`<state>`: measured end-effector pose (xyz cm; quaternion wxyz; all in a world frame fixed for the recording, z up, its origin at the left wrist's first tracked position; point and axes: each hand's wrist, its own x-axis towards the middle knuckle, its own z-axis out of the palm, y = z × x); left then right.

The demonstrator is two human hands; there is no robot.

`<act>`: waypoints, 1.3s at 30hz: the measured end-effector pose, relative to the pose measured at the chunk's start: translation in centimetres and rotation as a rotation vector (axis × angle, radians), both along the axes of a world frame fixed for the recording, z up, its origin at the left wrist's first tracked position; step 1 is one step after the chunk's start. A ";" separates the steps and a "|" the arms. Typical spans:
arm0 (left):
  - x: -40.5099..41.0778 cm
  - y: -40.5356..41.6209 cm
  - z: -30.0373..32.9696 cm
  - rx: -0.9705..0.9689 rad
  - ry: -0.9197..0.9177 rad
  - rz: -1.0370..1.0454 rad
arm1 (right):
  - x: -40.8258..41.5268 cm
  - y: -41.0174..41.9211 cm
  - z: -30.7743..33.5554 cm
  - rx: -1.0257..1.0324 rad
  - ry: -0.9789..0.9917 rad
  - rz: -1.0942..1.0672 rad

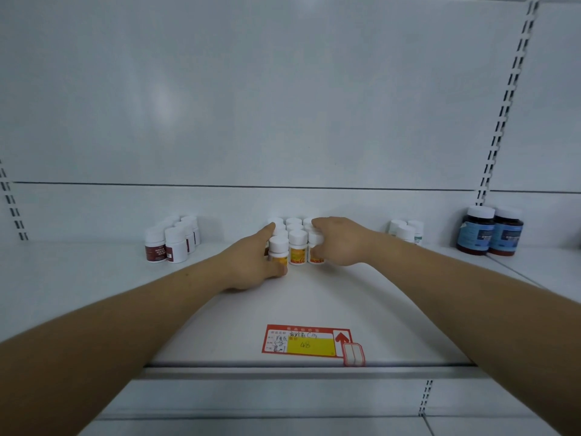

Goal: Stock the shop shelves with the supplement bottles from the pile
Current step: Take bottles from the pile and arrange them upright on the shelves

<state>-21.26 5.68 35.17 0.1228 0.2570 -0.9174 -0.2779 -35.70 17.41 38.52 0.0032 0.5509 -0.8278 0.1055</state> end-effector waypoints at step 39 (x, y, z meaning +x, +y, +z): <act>1.4 -0.2 3.4 -0.118 -0.177 0.038 | -2.8 1.6 2.8 0.021 0.061 -0.042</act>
